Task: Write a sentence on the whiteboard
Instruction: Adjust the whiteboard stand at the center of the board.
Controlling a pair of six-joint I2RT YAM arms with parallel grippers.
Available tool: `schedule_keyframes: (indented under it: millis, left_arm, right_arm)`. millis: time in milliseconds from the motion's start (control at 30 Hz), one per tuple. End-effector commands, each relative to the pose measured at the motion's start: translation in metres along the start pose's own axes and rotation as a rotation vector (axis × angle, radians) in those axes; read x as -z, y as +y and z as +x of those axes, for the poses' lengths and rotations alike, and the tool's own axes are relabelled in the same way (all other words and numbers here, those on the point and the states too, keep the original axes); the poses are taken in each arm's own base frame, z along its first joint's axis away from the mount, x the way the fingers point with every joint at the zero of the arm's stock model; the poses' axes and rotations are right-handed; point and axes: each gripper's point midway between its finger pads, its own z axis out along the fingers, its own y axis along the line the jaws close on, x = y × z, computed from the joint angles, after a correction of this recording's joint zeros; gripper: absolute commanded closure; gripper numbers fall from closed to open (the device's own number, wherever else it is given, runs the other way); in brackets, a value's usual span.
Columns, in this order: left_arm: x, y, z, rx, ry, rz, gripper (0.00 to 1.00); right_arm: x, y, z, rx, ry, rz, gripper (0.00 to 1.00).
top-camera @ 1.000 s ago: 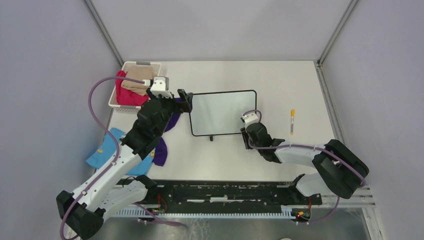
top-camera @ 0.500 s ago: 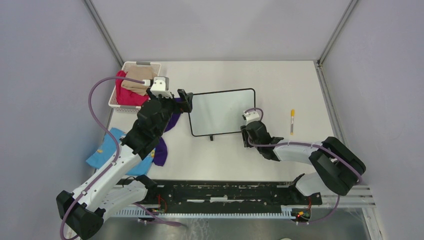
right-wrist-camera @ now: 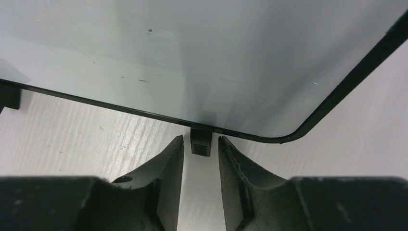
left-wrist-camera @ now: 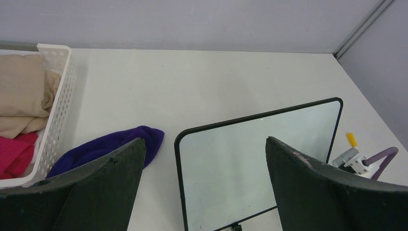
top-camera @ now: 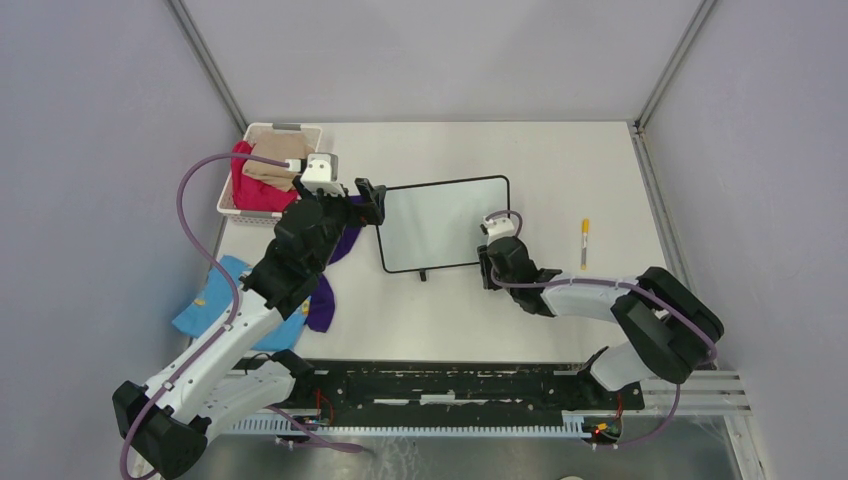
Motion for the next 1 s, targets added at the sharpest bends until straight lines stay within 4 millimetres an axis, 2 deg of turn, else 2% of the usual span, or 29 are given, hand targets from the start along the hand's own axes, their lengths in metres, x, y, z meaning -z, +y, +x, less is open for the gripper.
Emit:
schedule_keyframes:
  millis: [0,200,333,633,833,900,967]
  left_arm:
    - [0.001,-0.011,-0.019,0.060,-0.049,0.035,0.00]
    - [0.001,-0.011,-0.019,0.060,-0.049,0.035,0.00]
    - [0.001,-0.011,-0.019,0.060,-0.050,0.035,0.00]
    - [0.001,-0.012,-0.019,0.061,-0.049,0.040,0.00]
    - [0.000,-0.012,-0.018,0.062,-0.047,0.040,0.00]
    - [0.000,-0.012,-0.018,0.060,-0.045,0.039,0.00]
    - [0.000,-0.012,-0.018,0.061,-0.046,0.040,0.00]
  right_arm:
    - [-0.007,0.004,-0.026,-0.039,-0.058,0.016,0.64]
    - [-0.008,-0.002,-0.026,-0.046,-0.065,0.050,0.82]
    - [-0.002,-0.015,-0.019,-0.046,-0.062,0.099,0.90]
    - [0.013,-0.032,0.014,-0.065,-0.027,0.140,0.93]
    - [0.018,-0.034,0.025,-0.092,-0.011,0.137,0.91]
    - [0.021,-0.035,0.022,-0.089,-0.021,0.134,0.82]
    - [0.025,-0.034,0.017,-0.088,-0.035,0.127,0.65]
